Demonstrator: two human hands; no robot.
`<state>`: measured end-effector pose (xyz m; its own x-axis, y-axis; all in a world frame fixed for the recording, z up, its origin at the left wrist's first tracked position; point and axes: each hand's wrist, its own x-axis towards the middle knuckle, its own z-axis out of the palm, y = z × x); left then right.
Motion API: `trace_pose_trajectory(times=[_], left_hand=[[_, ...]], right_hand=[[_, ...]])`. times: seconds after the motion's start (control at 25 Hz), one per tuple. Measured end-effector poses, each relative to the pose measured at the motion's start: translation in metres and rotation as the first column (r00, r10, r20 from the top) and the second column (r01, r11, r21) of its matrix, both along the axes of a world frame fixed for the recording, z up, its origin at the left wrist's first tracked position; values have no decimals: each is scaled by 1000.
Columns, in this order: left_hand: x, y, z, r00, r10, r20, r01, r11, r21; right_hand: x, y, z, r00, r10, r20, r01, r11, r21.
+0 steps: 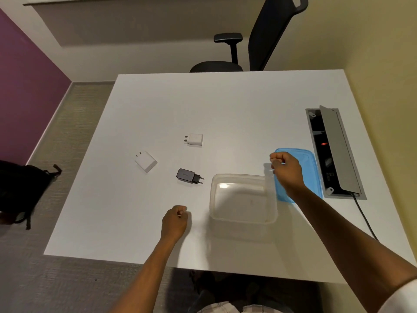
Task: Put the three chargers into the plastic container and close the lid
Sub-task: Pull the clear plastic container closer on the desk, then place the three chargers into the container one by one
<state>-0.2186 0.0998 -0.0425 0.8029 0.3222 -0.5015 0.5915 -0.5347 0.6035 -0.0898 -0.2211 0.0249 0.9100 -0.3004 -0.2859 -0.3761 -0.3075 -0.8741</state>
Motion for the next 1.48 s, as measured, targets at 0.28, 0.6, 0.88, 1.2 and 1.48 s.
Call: trace_pose_trajectory(times=[0.28,0.6,0.88,1.2,1.48], left_hand=[[1,37,-34,975,-220,-30,220,944,244],[-14,49,-76,952,-300,57,243,856,456],[-16,52,-94,948,-304,94,214,828,518],[-16,53,-97,949,-298,100,200,819,539],[-16,55,-97,952,-284,116,184,831,526]], right_hand=[[14,138,17,954,281,-107,-239,924,298],[5,249,-44,799,387,-459,-483,869,-108],[15,283,-69,843,356,-402,-491,814,-309],[17,288,-90,831,481,-279,-553,662,-506],[0,290,-87,815,493,-304,-571,597,-563]])
